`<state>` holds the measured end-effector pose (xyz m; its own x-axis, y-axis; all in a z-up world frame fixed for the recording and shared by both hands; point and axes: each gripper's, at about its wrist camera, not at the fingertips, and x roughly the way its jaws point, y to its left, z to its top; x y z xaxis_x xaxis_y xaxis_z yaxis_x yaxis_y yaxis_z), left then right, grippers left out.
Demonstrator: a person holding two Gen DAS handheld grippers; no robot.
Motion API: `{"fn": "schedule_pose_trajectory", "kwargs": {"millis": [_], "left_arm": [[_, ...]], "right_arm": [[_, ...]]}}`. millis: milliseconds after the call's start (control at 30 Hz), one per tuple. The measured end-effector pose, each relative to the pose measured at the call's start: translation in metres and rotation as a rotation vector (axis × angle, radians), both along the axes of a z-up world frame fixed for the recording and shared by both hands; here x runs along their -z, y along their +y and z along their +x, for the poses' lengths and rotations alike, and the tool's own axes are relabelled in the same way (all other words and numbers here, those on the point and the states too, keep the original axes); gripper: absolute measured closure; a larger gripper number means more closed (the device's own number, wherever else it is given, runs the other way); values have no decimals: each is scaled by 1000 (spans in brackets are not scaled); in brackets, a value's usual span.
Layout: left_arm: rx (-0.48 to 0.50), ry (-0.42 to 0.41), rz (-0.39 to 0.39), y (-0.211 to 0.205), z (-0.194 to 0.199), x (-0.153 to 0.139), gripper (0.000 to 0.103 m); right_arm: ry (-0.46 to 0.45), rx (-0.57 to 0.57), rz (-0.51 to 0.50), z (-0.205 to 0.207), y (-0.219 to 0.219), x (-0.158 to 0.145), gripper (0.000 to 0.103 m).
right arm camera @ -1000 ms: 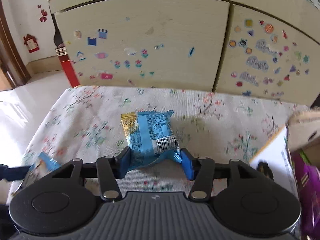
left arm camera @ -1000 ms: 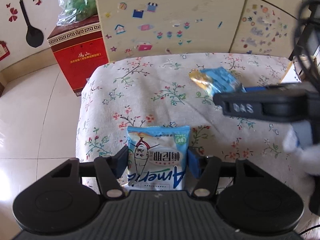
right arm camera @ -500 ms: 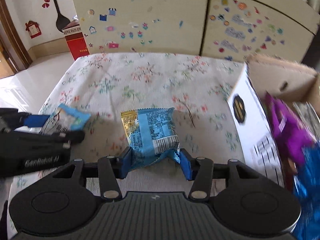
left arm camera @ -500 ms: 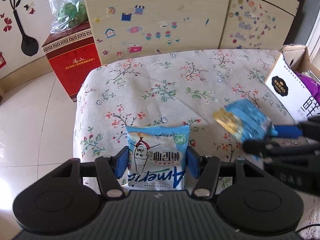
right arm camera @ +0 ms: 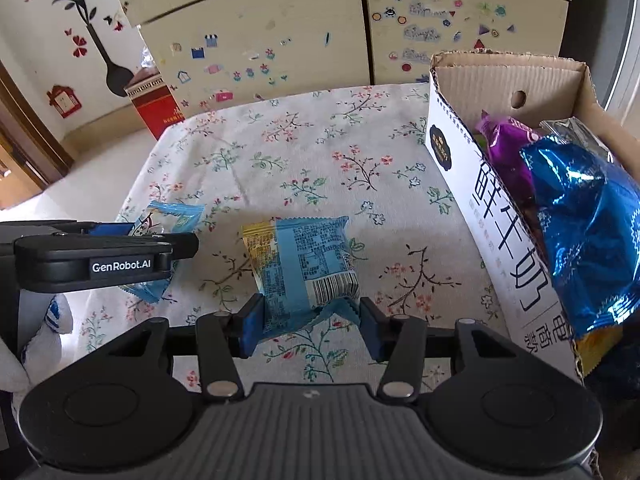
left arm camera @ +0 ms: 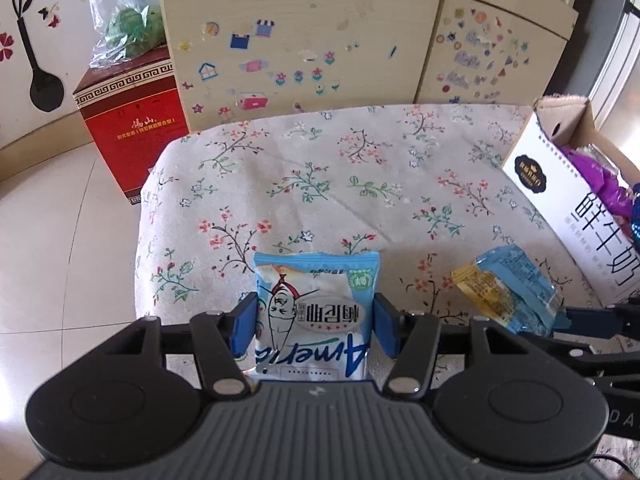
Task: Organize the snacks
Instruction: 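Lift the Amerio and light-blue bags with both tools and carry them over the box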
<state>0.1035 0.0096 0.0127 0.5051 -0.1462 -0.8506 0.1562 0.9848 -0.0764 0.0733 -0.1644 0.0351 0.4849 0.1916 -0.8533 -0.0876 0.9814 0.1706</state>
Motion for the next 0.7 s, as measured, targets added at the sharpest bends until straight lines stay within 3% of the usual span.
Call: {"fn": "schedule_pose_trajectory", "kwargs": {"millis": [700], "left_arm": [[-46, -47, -64, 3, 3, -26, 45]], "right_arm": [[-92, -44, 39, -3, 5, -24, 47]]}}
